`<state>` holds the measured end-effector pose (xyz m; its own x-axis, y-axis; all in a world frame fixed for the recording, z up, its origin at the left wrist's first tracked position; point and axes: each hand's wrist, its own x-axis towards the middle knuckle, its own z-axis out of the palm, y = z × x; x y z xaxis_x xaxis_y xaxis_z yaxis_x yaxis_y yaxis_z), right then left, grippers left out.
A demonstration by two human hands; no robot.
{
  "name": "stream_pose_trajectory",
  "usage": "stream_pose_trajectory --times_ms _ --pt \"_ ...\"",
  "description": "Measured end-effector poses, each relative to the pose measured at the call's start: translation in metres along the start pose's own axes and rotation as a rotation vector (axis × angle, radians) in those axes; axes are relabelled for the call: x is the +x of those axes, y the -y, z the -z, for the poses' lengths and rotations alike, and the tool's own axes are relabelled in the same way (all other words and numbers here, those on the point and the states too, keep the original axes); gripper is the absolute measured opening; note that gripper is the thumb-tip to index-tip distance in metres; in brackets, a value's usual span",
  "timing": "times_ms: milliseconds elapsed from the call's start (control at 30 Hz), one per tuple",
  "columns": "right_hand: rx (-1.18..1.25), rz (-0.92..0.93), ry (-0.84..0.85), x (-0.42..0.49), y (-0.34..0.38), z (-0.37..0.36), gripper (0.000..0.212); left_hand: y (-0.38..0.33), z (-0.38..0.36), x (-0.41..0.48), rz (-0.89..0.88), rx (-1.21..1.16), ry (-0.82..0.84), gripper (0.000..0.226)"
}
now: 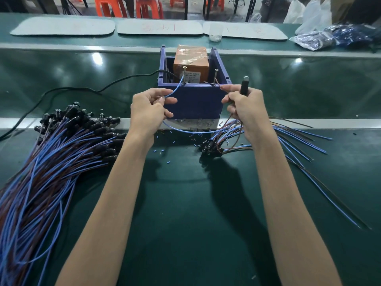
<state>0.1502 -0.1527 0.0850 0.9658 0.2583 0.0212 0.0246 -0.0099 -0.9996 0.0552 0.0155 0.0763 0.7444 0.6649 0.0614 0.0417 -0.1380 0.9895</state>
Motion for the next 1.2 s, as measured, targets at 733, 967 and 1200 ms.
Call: stream_pose_trajectory --times_ms 733,967,1200 --pt "0.022 -0.021 -0.003 -0.0013 0.0014 -0.0055 0.029 -0.0047 0.0087 -0.0003 0.0 0.055 0.029 0.027" --pt "0.019 -0.028 -0.03 -0.0031 0.0041 -0.0049 0.028 -0.0053 0.0099 -0.0004 -0.004 0.06 0.035 0.027" --pt "0.023 -0.025 -0.077 0.0002 0.0026 -0.0027 0.029 -0.0039 0.0099 0.0009 -0.003 0.063 0.044 0.028"
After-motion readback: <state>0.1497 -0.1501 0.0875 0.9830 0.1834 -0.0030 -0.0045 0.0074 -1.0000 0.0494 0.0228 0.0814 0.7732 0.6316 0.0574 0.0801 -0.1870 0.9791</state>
